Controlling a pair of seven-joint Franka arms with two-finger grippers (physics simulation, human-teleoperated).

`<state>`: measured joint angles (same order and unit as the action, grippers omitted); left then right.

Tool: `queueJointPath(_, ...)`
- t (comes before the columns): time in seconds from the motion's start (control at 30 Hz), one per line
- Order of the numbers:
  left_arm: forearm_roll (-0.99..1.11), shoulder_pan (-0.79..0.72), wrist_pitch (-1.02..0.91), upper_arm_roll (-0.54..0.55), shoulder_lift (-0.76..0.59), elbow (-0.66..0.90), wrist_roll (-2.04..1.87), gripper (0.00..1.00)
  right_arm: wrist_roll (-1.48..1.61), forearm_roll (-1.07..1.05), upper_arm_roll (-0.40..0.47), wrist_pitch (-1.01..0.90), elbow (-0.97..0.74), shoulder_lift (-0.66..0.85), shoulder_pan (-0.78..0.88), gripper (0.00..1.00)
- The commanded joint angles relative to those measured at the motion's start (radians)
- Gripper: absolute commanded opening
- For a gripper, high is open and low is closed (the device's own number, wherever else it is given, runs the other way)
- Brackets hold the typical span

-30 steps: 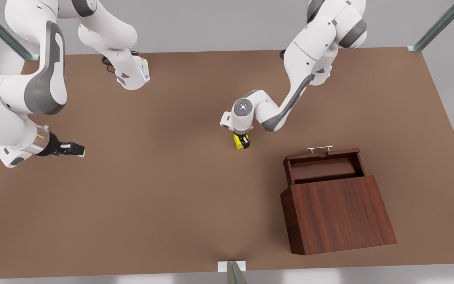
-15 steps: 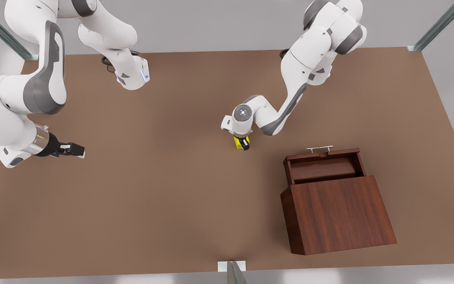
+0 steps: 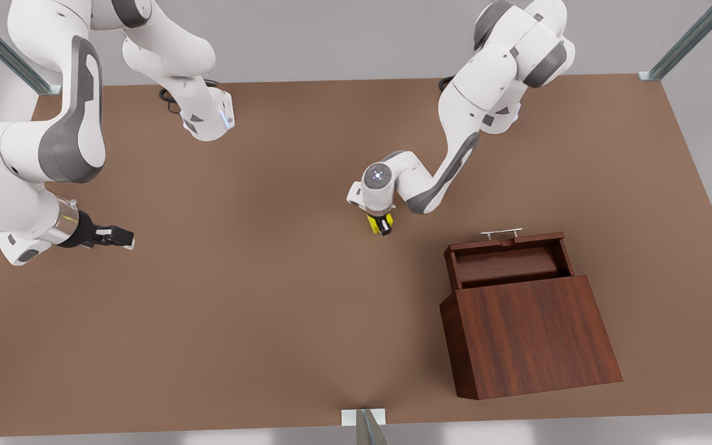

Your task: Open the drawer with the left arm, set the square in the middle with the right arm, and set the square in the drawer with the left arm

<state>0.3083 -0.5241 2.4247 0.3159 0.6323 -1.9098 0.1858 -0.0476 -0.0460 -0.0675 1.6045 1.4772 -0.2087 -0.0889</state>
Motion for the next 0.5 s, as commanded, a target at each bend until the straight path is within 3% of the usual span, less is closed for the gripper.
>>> queueJointPath(0.0,-0.097,-0.001,-0.001,0.000,0.000,0.000,0.006,0.70,-0.002,0.000,0.000,0.000,0.000,0.000,0.000,1.00)
queueJointPath(0.47,-0.129,0.010,-0.026,-0.005,-0.057,0.006,-0.034,0.71,0.000,0.000,0.000,0.000,0.000,0.000,-0.002,1.00)
